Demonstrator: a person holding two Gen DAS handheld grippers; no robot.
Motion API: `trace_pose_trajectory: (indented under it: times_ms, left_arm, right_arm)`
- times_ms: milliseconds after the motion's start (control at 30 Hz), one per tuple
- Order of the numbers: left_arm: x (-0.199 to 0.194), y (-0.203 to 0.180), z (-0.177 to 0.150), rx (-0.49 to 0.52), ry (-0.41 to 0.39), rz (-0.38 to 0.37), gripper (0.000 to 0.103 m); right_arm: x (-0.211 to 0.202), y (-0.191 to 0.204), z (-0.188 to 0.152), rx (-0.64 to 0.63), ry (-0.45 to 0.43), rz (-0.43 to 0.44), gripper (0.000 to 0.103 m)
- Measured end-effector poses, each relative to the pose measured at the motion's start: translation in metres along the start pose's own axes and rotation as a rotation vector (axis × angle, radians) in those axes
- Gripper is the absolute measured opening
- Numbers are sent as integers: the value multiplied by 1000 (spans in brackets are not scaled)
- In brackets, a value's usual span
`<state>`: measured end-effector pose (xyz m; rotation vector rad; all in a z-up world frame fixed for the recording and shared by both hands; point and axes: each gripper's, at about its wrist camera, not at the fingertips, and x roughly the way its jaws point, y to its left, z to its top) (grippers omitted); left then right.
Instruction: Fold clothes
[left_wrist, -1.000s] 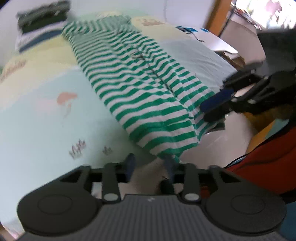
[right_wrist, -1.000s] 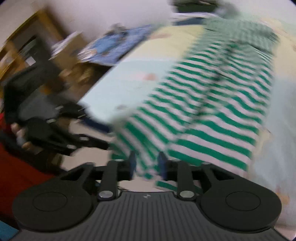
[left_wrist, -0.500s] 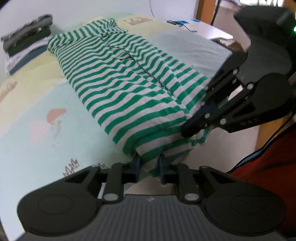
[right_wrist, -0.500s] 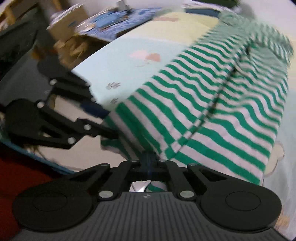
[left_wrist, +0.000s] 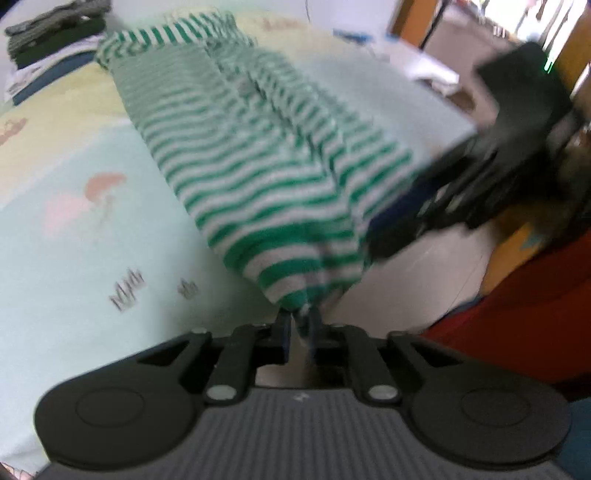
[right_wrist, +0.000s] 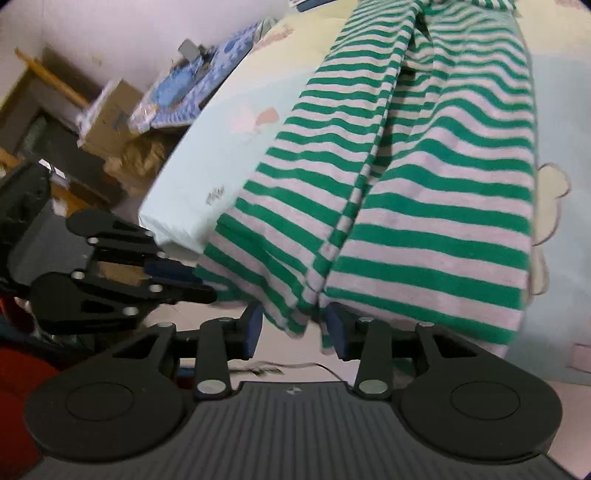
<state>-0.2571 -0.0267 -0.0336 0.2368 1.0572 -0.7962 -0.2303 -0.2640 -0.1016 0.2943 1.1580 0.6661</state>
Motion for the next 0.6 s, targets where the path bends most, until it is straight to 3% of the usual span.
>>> trace_pose_trajectory:
  times_ms: [67,100,133,167,333,433,533,600]
  left_arm:
    - [-8,5,5,-9,-14,2,31]
    - [-12,7,7,-7,-19,12,31]
    - [-14,9,9,4,-16,23,31]
    - [-16,12,11,4,-20,32,31]
    - [-9,24,29,-44,-56,32,33]
    - [16,19,41,-27,-51,32,33]
    - [32,18,38,-4,-23,37,34]
    - [30,18,37,3,-13,16,46]
  right_arm:
    - [2,-2,-1,17,13,-2,37]
    - [3,-4,-2,25,19,-3,31]
    - [4,-5,-2,33,26,-4,11]
    - [5,-6,-3,42,32,-5,4]
    - [7,-4,-6,42,64,-11,4]
    - [1,0,-2,13,117,-3,14]
    - [-38,-4,17,-48,16,-8,20]
    - [-58,-12,37,-25,-92,-60,31]
